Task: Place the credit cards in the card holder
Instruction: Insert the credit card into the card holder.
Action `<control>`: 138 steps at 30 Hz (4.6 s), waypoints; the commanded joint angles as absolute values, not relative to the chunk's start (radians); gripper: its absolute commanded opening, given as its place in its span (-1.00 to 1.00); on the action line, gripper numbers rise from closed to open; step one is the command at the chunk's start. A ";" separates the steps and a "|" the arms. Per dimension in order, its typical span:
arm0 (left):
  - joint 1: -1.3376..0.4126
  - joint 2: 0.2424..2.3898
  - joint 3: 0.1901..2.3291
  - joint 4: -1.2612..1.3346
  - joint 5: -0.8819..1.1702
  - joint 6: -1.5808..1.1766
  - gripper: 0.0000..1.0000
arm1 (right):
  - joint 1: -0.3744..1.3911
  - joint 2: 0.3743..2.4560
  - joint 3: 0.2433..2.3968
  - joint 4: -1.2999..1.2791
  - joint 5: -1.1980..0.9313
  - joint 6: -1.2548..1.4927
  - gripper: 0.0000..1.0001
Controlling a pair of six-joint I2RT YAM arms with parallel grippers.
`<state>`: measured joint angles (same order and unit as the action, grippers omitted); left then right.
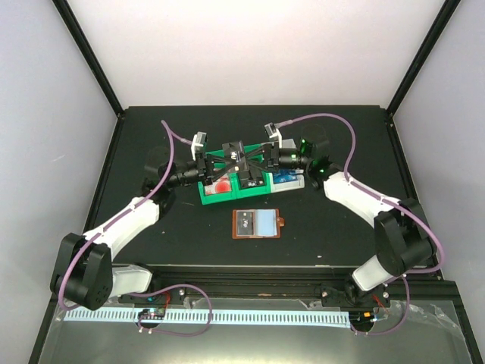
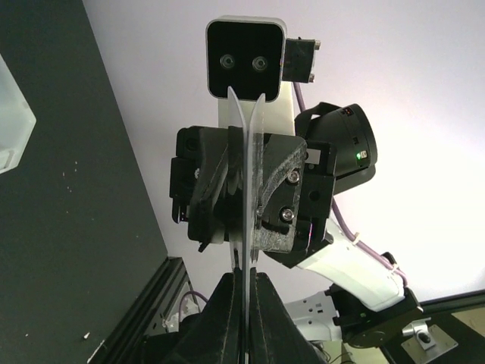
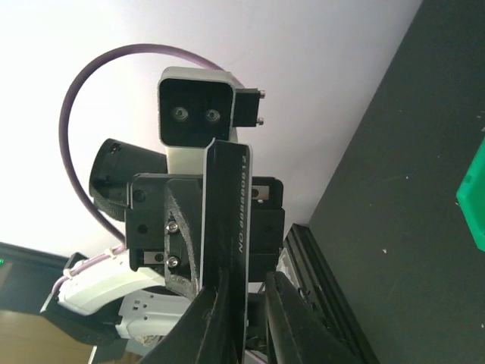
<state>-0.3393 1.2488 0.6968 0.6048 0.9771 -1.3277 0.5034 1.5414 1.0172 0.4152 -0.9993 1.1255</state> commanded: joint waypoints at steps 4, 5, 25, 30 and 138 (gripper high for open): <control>-0.354 1.227 0.724 0.666 1.053 -1.312 -0.95 | 0.528 1.574 1.033 0.677 -1.075 1.304 -0.97; -0.350 1.229 0.722 0.651 1.051 -1.304 -0.93 | 0.523 1.572 1.039 0.672 -1.074 1.302 -0.98; -0.267 1.251 0.653 0.604 1.073 -1.238 -0.97 | 0.332 1.497 0.986 0.660 -1.032 1.335 -0.98; -0.270 1.204 0.648 0.340 0.998 -1.028 -0.97 | 0.317 1.429 1.017 0.307 -0.926 1.065 -0.98; -0.775 1.692 0.379 0.861 0.396 -1.172 -0.97 | 0.685 1.310 0.532 -0.240 -0.093 0.767 -0.98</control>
